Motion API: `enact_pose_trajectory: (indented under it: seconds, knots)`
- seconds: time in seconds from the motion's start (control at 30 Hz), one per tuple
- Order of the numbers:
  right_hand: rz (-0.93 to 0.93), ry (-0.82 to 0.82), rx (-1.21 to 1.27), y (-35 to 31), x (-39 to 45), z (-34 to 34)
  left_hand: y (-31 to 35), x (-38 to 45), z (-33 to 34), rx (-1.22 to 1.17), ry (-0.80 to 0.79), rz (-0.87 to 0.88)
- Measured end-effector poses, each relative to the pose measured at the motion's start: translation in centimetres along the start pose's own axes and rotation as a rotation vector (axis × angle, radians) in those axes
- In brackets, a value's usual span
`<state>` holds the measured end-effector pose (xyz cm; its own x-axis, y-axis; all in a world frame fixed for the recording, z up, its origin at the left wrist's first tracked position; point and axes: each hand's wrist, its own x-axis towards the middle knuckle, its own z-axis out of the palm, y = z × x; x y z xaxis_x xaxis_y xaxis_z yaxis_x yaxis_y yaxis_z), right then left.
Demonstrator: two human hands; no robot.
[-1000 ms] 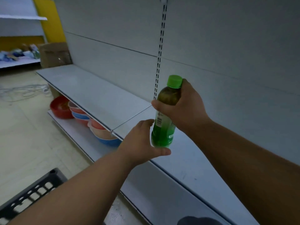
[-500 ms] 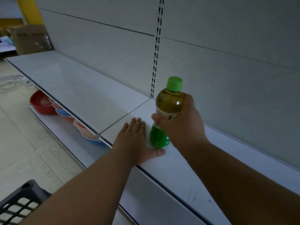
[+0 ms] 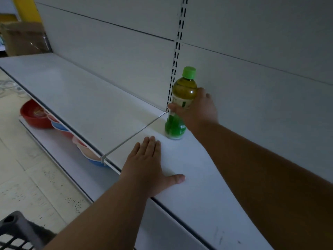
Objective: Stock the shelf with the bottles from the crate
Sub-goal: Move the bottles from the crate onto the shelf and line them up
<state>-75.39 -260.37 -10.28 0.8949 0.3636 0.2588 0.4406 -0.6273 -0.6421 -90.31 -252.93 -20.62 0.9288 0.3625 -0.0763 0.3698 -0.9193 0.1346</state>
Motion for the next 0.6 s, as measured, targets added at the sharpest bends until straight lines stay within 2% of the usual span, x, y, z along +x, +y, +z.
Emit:
enact_pose_trajectory:
  seconds: [0.2,0.4,0.6]
  knots:
    - [0.094,0.069,0.038,-0.4,3.2,1.6,0.1,-0.1,0.3,-0.005,-0.005,-0.006]
    - [0.082,0.151,-0.018,-0.4,3.1,1.9,0.1,-0.3,0.1,-0.011,-0.005,-0.004]
    - [0.175,0.093,0.207,-0.2,0.5,1.0,0.3,-0.4,-0.1,-0.034,-0.003,0.003]
